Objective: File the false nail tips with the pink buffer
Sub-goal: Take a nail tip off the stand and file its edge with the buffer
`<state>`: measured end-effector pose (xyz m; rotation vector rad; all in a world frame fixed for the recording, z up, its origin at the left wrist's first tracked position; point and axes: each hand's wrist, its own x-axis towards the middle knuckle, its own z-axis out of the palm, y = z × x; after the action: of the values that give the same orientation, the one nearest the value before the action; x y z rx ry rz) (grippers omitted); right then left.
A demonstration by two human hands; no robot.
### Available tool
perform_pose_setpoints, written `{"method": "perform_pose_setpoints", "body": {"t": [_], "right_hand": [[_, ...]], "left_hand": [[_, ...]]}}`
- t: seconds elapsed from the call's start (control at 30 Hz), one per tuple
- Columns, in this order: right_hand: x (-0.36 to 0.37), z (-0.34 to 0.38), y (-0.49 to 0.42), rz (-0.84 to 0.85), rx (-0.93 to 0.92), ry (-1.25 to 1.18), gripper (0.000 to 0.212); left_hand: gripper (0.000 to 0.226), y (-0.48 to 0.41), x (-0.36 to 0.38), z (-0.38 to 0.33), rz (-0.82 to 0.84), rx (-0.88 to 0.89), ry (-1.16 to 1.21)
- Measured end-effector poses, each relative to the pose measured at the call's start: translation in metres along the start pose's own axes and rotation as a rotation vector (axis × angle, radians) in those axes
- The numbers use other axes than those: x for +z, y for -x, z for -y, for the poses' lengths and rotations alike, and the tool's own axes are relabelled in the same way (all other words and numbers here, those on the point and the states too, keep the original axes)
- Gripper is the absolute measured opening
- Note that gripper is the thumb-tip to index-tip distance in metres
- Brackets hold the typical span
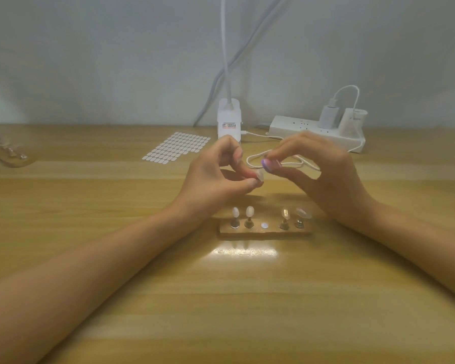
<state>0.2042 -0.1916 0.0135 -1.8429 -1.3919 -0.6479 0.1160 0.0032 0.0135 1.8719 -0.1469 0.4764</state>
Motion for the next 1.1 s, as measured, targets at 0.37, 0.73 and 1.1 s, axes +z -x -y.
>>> {"method": "perform_pose_setpoints", "body": {"t": [0.37, 0.73, 1.1], "right_hand": [[0.0039, 0.0044, -0.002, 0.056, 0.013, -0.011, 0.012], [-0.0019, -0.0001, -0.0015, 0.02, 0.066, -0.002, 0.01], [0.0069, 0.001, 0.0003, 0.04, 0.021, 0.005, 0.01]], "left_hand": [[0.04, 0.0009, -0.001, -0.0025, 0.001, 0.002, -0.057], [0.042, 0.0034, -0.0012, -0.0032, -0.009, 0.003, -0.052], [0.044, 0.0009, -0.0008, -0.0011, 0.005, 0.018, -0.047]]}}
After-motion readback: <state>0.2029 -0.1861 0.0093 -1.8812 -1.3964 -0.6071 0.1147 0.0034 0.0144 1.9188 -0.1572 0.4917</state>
